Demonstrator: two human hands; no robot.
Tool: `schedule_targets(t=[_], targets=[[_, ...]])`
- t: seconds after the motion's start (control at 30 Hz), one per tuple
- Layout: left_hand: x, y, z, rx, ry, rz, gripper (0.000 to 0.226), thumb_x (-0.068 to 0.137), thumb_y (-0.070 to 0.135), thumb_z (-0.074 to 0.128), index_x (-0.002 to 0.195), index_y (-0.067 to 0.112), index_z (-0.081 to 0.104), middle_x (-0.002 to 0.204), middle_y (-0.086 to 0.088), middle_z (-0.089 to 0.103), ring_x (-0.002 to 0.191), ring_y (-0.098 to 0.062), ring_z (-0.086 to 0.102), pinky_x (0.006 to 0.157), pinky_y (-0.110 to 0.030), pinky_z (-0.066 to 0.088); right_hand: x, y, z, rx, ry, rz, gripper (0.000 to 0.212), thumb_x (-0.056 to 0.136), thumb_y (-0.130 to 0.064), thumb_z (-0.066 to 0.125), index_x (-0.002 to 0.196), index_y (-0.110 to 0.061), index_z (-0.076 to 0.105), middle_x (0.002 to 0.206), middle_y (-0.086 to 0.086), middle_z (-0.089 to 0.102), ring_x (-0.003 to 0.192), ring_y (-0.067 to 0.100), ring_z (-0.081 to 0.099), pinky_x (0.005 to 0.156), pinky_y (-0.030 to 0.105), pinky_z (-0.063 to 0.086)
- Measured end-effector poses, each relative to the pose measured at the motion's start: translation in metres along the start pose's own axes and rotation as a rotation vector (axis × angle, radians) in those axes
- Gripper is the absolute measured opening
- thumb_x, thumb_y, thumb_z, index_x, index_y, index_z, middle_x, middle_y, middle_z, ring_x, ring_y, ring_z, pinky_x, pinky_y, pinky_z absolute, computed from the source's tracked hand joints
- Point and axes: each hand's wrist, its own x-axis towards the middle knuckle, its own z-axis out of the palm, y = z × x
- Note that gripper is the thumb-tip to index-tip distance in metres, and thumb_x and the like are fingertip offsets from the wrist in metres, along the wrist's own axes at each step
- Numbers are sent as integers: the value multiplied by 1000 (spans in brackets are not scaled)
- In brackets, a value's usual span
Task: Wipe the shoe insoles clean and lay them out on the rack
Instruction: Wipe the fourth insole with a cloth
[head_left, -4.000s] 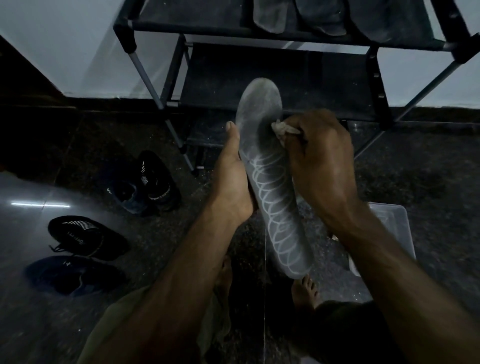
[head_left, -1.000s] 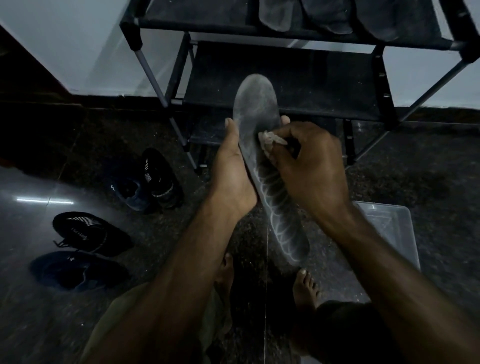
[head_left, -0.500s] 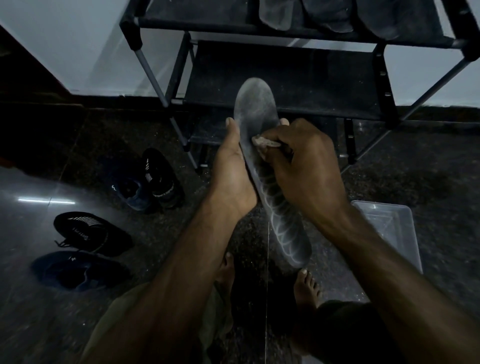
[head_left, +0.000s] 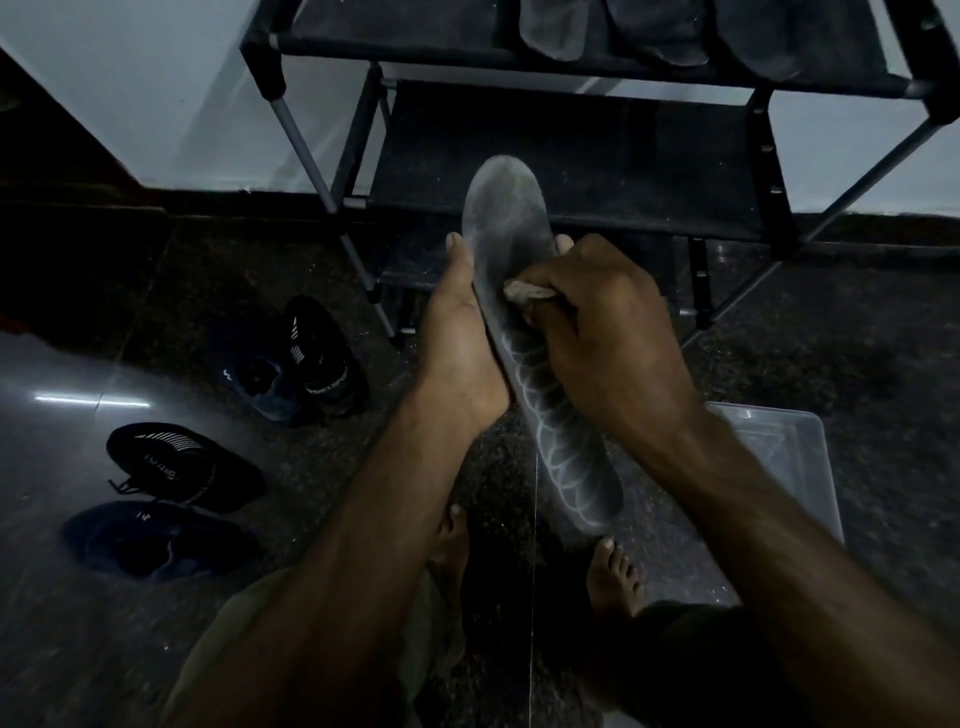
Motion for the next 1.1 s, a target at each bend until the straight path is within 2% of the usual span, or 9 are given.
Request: schedule_targets(t=[0.1, 0.2, 0.4, 0.53, 0.67, 0.77, 0.83, 1.0, 1.1], targets=[[0, 0, -1, 32, -18, 4, 76, 99, 62, 25, 134, 0, 53, 129, -16, 63, 120, -26, 61, 101, -37, 48, -1, -13, 7, 53, 1, -55, 17, 89, -7, 57, 97, -1, 71, 92, 13, 65, 83, 23, 61, 74, 34, 52], [-1, 0, -1, 21, -22, 3, 76, 100, 60, 24, 134, -2, 51, 133, -18, 59, 124, -26, 58, 107, -37, 43, 1, -14, 7, 6, -16, -109, 20, 85, -7, 55, 95, 0, 71, 92, 15, 66, 86, 28, 60, 76, 32, 45], [-2, 0, 2, 54, 0, 16, 66, 100, 58, 25, 111, 5, 62, 105, -17, 69, 101, -27, 67, 89, -39, 54, 1, 7, 2, -103, -18, -53, 17, 92, -10, 57, 101, -6, 70, 98, 13, 67, 90, 27, 59, 78, 31, 47], [-2, 1, 0, 45, -3, 18, 72, 99, 59, 25, 128, 1, 57, 126, -17, 64, 116, -26, 63, 96, -35, 51, 0, -9, 3, 69, -12, -85, 15, 90, -6, 59, 97, -5, 72, 93, 10, 68, 90, 21, 61, 87, 30, 49], [-2, 1, 0, 36, -29, 10, 74, 99, 59, 23, 129, 1, 57, 132, -17, 61, 124, -26, 58, 108, -39, 42, 1, -6, 1, 2, -70, -164, 14, 89, -6, 61, 98, -7, 72, 96, 9, 69, 90, 22, 62, 87, 31, 48], [-1, 0, 1, 35, -9, 1, 70, 99, 60, 25, 125, 4, 59, 120, -17, 66, 116, -28, 62, 101, -42, 49, 2, 7, 1, -100, -51, -113, 14, 91, -9, 62, 101, -8, 71, 99, 10, 69, 90, 26, 61, 82, 40, 51], [0, -1, 1, 68, -5, 8, 69, 99, 60, 25, 120, 5, 61, 113, -18, 69, 107, -28, 66, 94, -41, 54, 1, 9, 2, -128, -25, -77, 14, 91, -10, 61, 101, -8, 71, 98, 11, 69, 89, 28, 61, 79, 40, 51], [1, 1, -2, 56, -15, 6, 76, 98, 62, 24, 128, 1, 58, 127, -15, 65, 117, -24, 63, 101, -36, 48, -2, -12, 5, 19, -21, -157, 15, 86, -4, 61, 96, -3, 72, 93, 12, 68, 88, 26, 62, 79, 29, 48], [1, 1, -4, 49, -33, -6, 75, 97, 63, 24, 121, 3, 62, 125, -16, 65, 119, -27, 62, 107, -42, 43, 0, -7, 1, -49, -66, -192, 14, 88, -6, 61, 98, -7, 72, 96, 11, 68, 87, 26, 61, 80, 36, 51]])
